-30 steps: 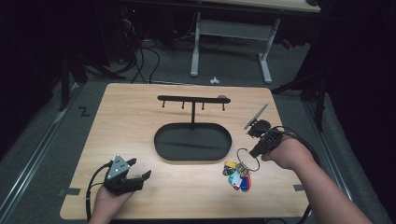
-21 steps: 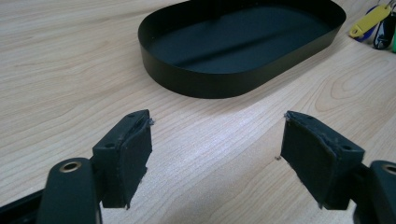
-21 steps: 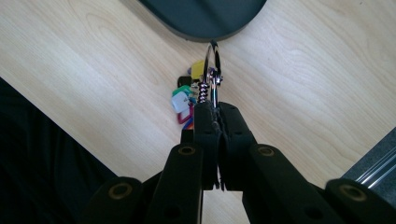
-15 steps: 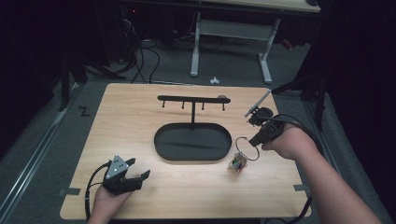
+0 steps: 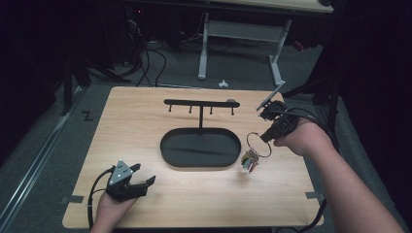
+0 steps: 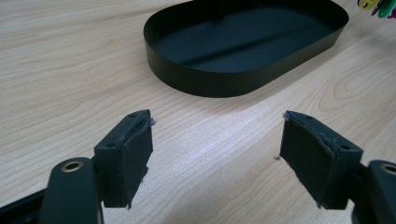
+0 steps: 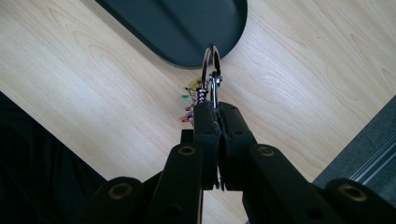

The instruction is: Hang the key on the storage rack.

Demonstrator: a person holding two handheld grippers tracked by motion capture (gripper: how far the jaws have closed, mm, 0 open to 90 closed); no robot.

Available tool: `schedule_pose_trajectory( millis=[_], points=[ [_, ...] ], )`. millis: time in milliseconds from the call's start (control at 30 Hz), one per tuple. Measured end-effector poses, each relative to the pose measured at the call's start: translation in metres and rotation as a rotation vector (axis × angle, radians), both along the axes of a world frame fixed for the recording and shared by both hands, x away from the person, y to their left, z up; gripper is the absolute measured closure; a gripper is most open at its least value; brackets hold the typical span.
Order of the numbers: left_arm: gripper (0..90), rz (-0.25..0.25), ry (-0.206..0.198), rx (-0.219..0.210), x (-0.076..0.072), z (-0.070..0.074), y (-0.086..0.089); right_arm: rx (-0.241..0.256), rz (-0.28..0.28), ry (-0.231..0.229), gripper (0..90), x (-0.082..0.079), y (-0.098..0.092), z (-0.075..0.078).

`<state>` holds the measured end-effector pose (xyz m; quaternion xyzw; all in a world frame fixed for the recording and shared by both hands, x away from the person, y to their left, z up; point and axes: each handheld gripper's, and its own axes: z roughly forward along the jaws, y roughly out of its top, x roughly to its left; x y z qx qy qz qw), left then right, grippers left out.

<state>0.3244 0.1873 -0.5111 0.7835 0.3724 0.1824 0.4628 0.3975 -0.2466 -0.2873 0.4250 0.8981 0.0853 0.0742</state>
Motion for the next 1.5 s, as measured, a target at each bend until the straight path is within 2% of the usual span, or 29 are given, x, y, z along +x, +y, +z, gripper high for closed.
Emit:
schedule_pose_trajectory(
  millis=[233,433,500,633,833,900,967,1000,1100,1200,1267,1500],
  points=[
    [25.6,0.001,-0.001,-0.002,-0.001,0.001,0.0,0.003,-0.007,0.005,87.5,0.008,0.007,0.0],
    [25.7,-0.004,0.003,0.003,-0.001,0.0,0.0,0.008,0.015,-0.001,87.5,0.015,0.015,0.001],
    [26.1,-0.006,-0.003,0.005,-0.002,0.001,0.0,0.014,-0.003,-0.002,87.5,0.019,0.019,0.003],
    [26.1,-0.005,-0.002,0.008,-0.002,0.001,0.0,0.007,0.012,-0.014,87.5,0.025,0.023,0.003],
    [26.2,-0.005,-0.003,0.012,-0.003,0.001,-0.001,0.032,0.012,-0.027,87.5,0.035,0.031,0.008],
    [26.2,-0.007,-0.004,0.016,-0.004,0.001,-0.001,0.033,0.025,-0.029,87.5,0.037,0.031,0.007],
    [26.2,-0.005,-0.004,0.017,-0.004,0.001,0.0,0.035,0.013,-0.018,87.5,0.04,0.033,0.006],
    [26.2,-0.004,-0.002,0.015,-0.004,0.0,0.0,0.035,0.029,-0.022,87.5,0.042,0.033,0.005],
    [26.2,-0.003,0.004,0.012,-0.004,0.001,0.002,0.056,0.041,-0.017,87.5,0.048,0.036,0.004],
    [26.2,-0.001,0.001,0.012,-0.005,0.0,0.002,0.055,0.032,-0.012,87.5,0.051,0.038,0.004],
    [26.2,0.0,0.0,0.012,-0.005,0.0,0.002,0.054,0.046,-0.018,87.5,0.056,0.04,0.004],
    [26.2,0.003,-0.001,0.007,-0.004,0.001,0.003,0.071,0.021,-0.033,87.5,0.073,0.047,0.006]
  ],
)
